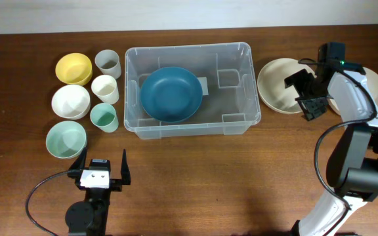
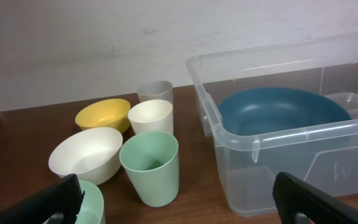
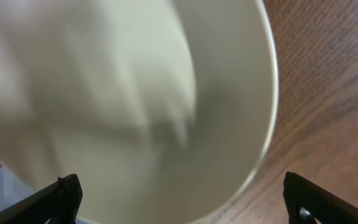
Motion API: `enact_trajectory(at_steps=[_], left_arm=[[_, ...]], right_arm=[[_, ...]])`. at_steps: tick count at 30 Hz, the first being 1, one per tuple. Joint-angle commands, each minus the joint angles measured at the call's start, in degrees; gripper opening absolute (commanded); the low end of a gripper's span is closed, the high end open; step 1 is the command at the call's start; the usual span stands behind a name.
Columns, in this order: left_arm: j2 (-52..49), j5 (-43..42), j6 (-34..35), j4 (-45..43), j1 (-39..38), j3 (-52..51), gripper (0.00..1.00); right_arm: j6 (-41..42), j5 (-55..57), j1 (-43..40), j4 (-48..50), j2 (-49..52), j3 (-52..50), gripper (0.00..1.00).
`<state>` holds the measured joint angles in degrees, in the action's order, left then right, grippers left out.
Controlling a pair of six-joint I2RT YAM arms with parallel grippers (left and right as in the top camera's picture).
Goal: Pack container
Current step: 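Move the right gripper to the cream bowl at back right, then grasp the rim of the cream bowl with the right gripper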
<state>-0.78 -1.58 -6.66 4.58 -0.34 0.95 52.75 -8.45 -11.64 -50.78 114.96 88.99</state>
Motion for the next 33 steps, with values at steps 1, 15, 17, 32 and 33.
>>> enact_trajectory(at_steps=[1, 15, 17, 32, 33], left_arm=[[0.42, -0.79, -0.31, -0.02, 0.26, -0.42, 1.0], [0.42, -0.76, -0.31, -0.02, 0.26, -0.42, 1.0], [0.42, -0.79, -0.31, -0.02, 0.26, -0.42, 1.0], [0.42, -0.79, -0.31, -0.02, 0.24, -0.42, 1.0], [0.42, -0.76, -0.31, -0.02, 0.24, -0.42, 1.0]], right_arm=[[0.76, 0.09, 0.33, 0.74, 1.75, -0.33, 0.99], [0.72, 0.39, 0.31, 1.57, 4.79, -0.33, 0.98], [0.72, 1.53, 0.33, 1.53, 4.87, -0.33, 0.98], [0.7, 4.2, 0.33, 1.53, 5.49, -0.39, 0.88], [0.68, 4.24, 0.33, 1.53, 5.49, -0.39, 0.88]])
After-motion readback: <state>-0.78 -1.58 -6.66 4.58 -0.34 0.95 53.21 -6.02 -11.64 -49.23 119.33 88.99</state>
